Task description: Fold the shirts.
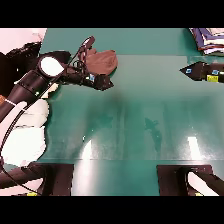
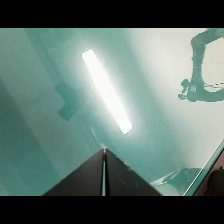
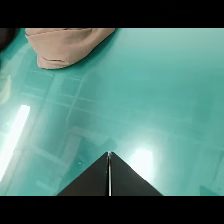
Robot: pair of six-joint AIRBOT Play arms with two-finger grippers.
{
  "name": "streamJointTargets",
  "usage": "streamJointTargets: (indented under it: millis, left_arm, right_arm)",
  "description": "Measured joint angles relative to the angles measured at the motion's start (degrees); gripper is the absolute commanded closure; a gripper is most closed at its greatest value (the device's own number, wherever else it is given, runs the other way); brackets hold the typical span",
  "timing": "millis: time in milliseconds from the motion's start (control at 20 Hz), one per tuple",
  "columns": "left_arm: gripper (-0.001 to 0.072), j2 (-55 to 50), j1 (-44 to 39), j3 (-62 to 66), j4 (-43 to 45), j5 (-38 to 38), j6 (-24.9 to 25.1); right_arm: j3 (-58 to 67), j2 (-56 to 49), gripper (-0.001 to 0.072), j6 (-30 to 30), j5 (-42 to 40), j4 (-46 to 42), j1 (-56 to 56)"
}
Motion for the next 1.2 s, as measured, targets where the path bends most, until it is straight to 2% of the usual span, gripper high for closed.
streamJointTargets:
  millis: [600, 850, 900, 950, 1000, 1100, 1150, 1200]
  left_arm:
    - [0.0673, -0.1, 0.0, 0.0, -0.4, 0.0, 0.0]
    - [0.0672, -0.1, 0.0, 0.0, -4.2, 0.8, 0.0]
    - [0.0557, -0.1, 0.0, 0.0, -4.6, 1.8, 0.1]
    - [0.0136, -0.1, 0.0, 0.0, -4.6, 3.1, 0.4]
    - [0.0009, -0.1, 0.0, 0.0, -4.2, 4.8, 1.5]
    - [0.0273, -0.1, 0.4, 0.1, -1.5, 9.4, 3.0]
    - [0.0291, -0.1, 1.1, 0.1, 0.3, 12.0, 3.4]
    - [0.0272, -0.4, 2.4, 0.3, 1.9, 14.6, 3.8]
  right_arm:
    - [0.0, -2.1, 0.0695, 0.0, 0.0, 0.3, 0.0]
    - [0.0, -2.6, 0.0696, 0.0, 0.0, 0.5, 0.0]
    - [0.0, -2.6, 0.0695, 0.0, 0.2, 0.5, 0.0]
    - [0.0, -2.7, 0.0695, 0.0, 0.4, 0.5, 0.0]
    - [0.0, -2.7, 0.0696, 0.0, 0.8, 0.5, 0.0]
    - [0.0, -2.7, 0.0696, 0.0, 1.7, 0.5, 0.0]
    - [0.0, -2.7, 0.0695, 0.0, 2.2, 0.5, 0.0]
    - [0.0, -2.7, 0.0696, 0.1, 2.8, 0.5, 0.0]
